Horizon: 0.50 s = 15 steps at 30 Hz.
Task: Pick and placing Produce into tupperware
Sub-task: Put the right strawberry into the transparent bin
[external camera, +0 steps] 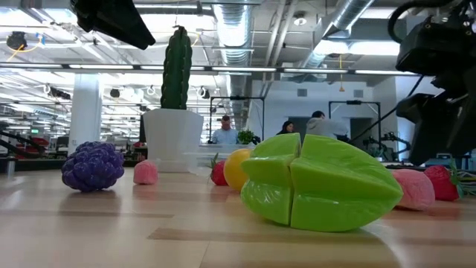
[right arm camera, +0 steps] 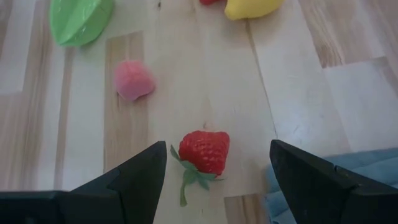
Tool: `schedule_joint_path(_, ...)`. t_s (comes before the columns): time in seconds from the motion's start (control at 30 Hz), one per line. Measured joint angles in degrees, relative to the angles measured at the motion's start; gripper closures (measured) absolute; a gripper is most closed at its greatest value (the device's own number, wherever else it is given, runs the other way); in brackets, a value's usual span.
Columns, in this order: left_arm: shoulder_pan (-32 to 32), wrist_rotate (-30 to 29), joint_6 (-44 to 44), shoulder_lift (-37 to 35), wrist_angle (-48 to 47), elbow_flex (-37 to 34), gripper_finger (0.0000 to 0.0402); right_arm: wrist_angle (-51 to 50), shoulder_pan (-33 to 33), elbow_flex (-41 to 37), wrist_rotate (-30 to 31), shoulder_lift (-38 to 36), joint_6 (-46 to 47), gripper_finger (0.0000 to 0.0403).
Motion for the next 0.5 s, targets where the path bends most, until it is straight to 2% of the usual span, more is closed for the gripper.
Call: schedule_joint_path(0.5,0.02,0.02,-0.44,0.00,0.01,0.01,0.0242,1.23,-0.10,0.00,-3.28,1.33,-4.94,0.0092)
